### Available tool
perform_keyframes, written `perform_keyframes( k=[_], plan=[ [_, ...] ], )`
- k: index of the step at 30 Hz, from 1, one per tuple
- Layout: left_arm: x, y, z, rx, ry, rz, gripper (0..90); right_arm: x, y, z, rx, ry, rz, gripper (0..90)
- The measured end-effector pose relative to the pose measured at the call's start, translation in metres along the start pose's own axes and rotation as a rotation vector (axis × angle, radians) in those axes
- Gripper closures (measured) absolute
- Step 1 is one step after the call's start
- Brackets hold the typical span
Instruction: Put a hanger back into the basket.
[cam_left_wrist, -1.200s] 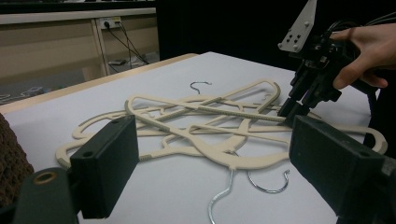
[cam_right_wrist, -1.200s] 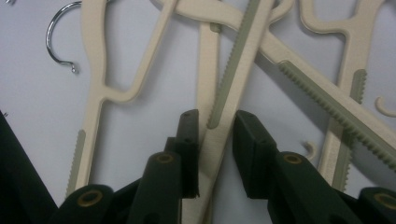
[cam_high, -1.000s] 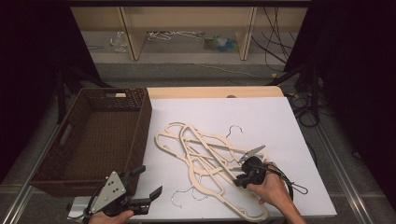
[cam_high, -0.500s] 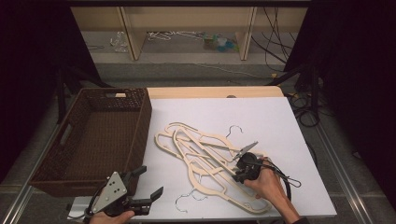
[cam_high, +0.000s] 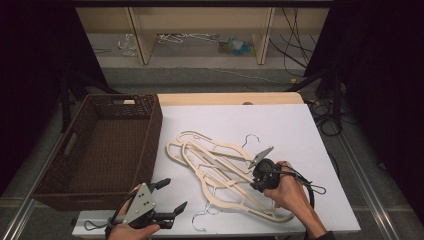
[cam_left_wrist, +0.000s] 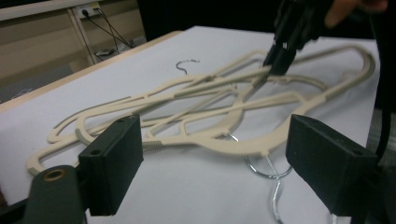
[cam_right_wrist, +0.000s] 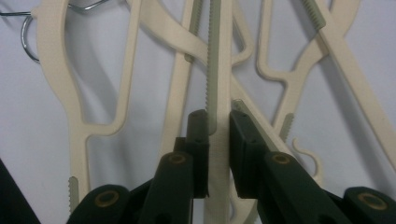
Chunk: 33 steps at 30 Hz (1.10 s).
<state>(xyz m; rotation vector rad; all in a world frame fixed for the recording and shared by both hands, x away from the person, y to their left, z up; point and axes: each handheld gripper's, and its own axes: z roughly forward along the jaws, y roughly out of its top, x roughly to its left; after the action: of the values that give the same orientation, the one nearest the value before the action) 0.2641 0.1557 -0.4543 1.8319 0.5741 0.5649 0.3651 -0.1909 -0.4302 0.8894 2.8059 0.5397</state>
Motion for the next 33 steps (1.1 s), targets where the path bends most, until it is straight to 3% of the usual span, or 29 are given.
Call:
perform_keyframes(
  k=[1,2,7,11,14,15,21,22,23,24,25,27,30,33],
  plan=[
    [-0.002,-0.002,0.010,0.057,-0.007,0.054,19.6,0.001,0.003,-0.005,0.004,-0.011,-0.022,79.7],
    [-0.003,-0.004,0.016,0.083,-0.005,0.074,19.8,0.002,0.004,-0.009,0.009,-0.017,-0.029,79.7],
    [-0.005,-0.010,0.037,0.140,-0.012,0.114,21.6,0.008,0.012,-0.023,0.001,-0.025,-0.072,79.8],
    [-0.009,-0.014,0.056,0.207,-0.024,0.212,22.9,0.010,0.013,-0.029,-0.004,-0.017,-0.087,79.8],
    [-0.010,-0.016,0.060,0.224,-0.026,0.233,24.4,0.010,0.013,-0.030,-0.003,-0.021,-0.090,79.8],
    [-0.009,-0.016,0.061,0.253,-0.026,0.259,24.4,0.010,0.013,-0.030,-0.003,-0.021,-0.090,79.8],
    [-0.010,-0.017,0.069,0.291,-0.010,0.285,24.4,0.012,0.015,-0.031,-0.003,-0.013,-0.094,79.8],
    [-0.013,-0.017,0.072,0.296,-0.025,0.309,24.5,0.012,0.015,-0.031,-0.004,-0.015,-0.096,79.8],
    [-0.013,-0.017,0.072,0.296,-0.025,0.309,24.7,0.012,0.015,-0.031,-0.004,-0.015,-0.096,79.8],
    [-0.015,-0.016,0.073,0.314,-0.016,0.345,24.9,0.012,0.015,-0.032,-0.007,-0.015,-0.102,79.8],
    [-0.015,-0.015,0.073,0.320,-0.014,0.355,25.0,0.012,0.015,-0.032,-0.007,-0.014,-0.100,79.8],
    [-0.015,-0.015,0.074,0.322,-0.024,0.359,25.0,0.012,0.015,-0.032,-0.005,-0.011,-0.102,79.8],
    [-0.015,-0.015,0.076,0.334,-0.013,0.378,25.1,0.012,0.015,-0.032,-0.005,-0.003,-0.103,79.8],
    [-0.016,-0.015,0.077,0.321,0.001,0.370,24.1,0.013,0.015,-0.032,-0.007,0.004,-0.105,79.8]
  ],
)
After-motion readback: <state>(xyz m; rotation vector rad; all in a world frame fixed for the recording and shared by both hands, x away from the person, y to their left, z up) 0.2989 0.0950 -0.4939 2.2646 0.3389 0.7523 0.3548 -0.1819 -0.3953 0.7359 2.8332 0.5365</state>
